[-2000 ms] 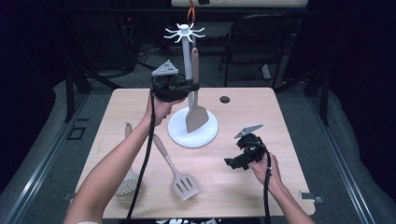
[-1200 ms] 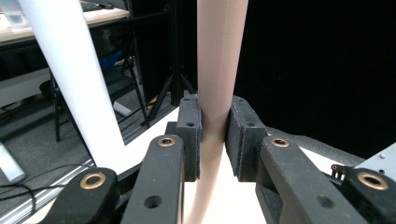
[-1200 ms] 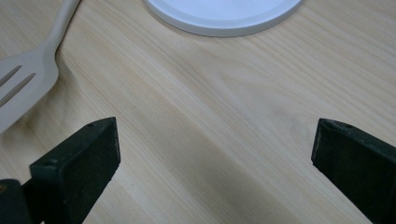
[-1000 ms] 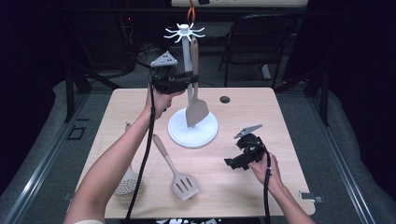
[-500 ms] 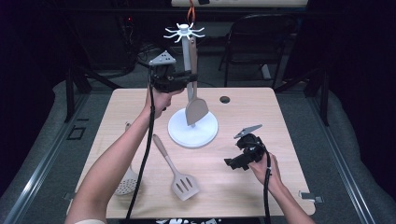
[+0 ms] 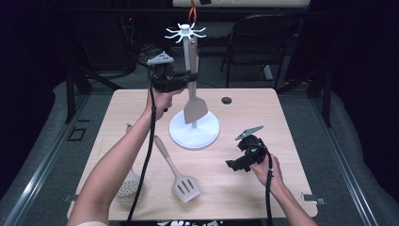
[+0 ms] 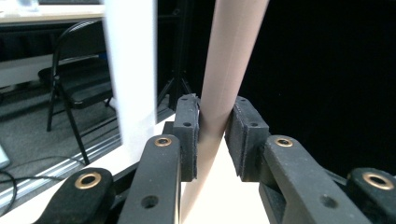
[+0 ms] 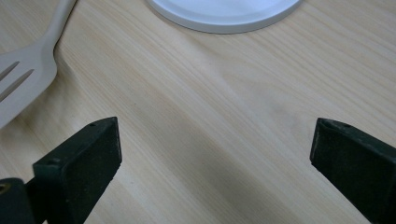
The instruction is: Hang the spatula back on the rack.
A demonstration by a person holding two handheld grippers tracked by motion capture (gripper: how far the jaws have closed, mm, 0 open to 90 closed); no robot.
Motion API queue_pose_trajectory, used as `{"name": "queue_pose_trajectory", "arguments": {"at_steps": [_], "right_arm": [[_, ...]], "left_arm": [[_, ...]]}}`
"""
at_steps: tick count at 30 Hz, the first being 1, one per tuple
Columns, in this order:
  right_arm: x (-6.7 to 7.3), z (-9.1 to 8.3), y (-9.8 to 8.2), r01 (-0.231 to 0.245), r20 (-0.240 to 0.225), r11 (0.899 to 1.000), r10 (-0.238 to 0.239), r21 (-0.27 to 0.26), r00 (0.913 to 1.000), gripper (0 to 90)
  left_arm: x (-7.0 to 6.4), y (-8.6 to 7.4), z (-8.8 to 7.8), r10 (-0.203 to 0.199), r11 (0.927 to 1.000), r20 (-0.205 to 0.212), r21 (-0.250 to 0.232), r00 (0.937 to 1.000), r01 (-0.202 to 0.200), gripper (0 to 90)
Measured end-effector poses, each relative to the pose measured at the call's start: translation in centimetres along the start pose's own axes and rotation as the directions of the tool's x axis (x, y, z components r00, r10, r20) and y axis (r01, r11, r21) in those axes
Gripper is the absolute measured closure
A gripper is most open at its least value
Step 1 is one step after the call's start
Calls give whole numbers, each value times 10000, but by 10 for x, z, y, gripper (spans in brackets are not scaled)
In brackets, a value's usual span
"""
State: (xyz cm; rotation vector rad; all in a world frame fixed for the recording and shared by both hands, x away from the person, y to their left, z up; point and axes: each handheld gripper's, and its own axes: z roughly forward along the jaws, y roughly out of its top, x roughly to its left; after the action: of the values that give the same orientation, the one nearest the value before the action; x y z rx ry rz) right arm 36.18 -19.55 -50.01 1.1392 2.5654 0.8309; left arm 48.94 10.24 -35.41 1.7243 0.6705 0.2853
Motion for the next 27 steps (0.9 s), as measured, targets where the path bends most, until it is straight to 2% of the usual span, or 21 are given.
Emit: {"name": "queue_pose_trajectory", "arguments": {"at_steps": [2, 9, 15, 17, 21, 25, 27], "right_arm": [[0, 1, 0, -1, -5, 10000, 1, -62, 10000, 20], [1, 1, 0, 6, -26, 9999, -6, -124, 10000, 21], [1, 1, 0, 10, 35, 10000, -10, -25, 10000, 23], [1, 1, 0, 71, 95, 10000, -71, 20, 9999, 24], [1, 2, 0, -3, 47, 10000, 3, -21, 10000, 24], [1, 3, 1, 47, 37, 10000, -47, 66, 10000, 25], [2, 3, 1, 27, -28, 10000, -27, 38, 10000, 26]], "left_arm": [[1, -1, 0, -128, 9999, 53, -4, 9999, 128, 735], [-4, -1, -4, -66, 10000, 49, -36, 10000, 67, 705], [-9, -3, -13, 333, 9993, -207, 190, 9992, -329, 602], [-12, -5, -16, 668, 9973, -480, 332, 9966, -653, 576], [-14, -7, -23, 1054, 9940, -771, 375, 9914, -1028, 576], [-15, -6, -33, 1265, 9919, -1100, 238, 9858, -1247, 651], [-16, -4, -37, 1400, 9902, -1374, 177, 9806, -1389, 696]]}}
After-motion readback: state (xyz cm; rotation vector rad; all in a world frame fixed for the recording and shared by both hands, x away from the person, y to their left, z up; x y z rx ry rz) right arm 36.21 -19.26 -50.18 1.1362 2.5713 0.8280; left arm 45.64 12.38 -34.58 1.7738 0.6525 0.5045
